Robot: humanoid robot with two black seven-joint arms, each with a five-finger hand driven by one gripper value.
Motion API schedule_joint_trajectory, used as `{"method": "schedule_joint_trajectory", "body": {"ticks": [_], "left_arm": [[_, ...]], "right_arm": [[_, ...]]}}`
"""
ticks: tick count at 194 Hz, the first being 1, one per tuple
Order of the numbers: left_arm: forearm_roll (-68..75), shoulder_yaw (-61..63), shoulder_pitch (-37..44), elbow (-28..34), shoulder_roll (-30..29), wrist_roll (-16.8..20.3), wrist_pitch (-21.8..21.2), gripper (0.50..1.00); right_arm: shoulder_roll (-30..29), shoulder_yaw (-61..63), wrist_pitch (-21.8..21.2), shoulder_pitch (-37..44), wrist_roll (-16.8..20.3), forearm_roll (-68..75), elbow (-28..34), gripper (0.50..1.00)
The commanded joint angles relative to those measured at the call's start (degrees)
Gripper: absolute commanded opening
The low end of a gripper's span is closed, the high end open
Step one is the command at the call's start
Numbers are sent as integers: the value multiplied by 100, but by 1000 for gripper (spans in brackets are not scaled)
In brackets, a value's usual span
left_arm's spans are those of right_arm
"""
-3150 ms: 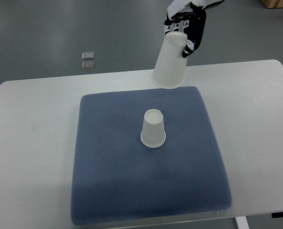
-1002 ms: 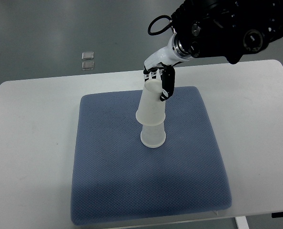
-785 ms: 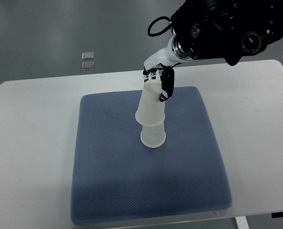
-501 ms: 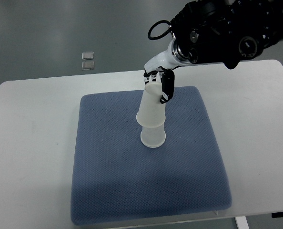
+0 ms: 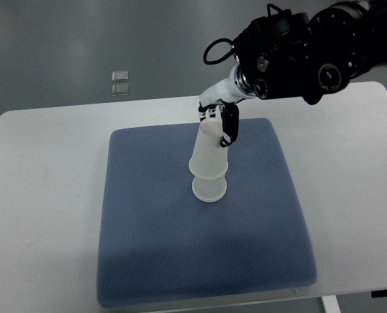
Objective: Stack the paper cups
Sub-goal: 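Lower the held cup onto the cup on the mat with the right hand, then open the right hand fingers and lift away from the cups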
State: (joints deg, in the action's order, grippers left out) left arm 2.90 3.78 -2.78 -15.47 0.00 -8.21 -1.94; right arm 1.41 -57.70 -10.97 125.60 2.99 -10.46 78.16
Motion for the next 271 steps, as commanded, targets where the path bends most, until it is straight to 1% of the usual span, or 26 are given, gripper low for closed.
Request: {"method": "schedule_joint_trajectory", "body": {"ticks": [1,38,61,120,132,197,215,227,258,271], "left_arm": [[0,0,5,0,0,-5,0,1000],[0,0,5,0,0,4,0,1000],[0,0,5,0,0,4,0,1000],[0,-9,14,17,0,4,0,1000],[0,-9,14,17,0,4,0,1000],[0,0,14,9,0,-5,0,1000],[0,0,14,0,0,-5,0,1000],[0,0,5,9,0,4,0,1000],[0,0,14,-9,0,-5,0,1000],[0,0,5,-18,0,-5,0,1000]], "right_arm": [[-9,-5,25,-27,0,0,-3,723],[-53,4,51,-53,0,0,-3,725],[-88,4,104,-115,0,0,6,744],[-132,4,201,-229,-9,0,-3,770],[-132,4,201,-229,-9,0,-3,780],[-115,39,201,-246,-9,9,-3,797],[-115,57,201,-246,-9,18,-3,819],[-115,57,201,-246,-9,18,-3,821],[0,74,210,-238,-17,18,-11,821],[122,109,332,-238,-35,44,-64,823]]}}
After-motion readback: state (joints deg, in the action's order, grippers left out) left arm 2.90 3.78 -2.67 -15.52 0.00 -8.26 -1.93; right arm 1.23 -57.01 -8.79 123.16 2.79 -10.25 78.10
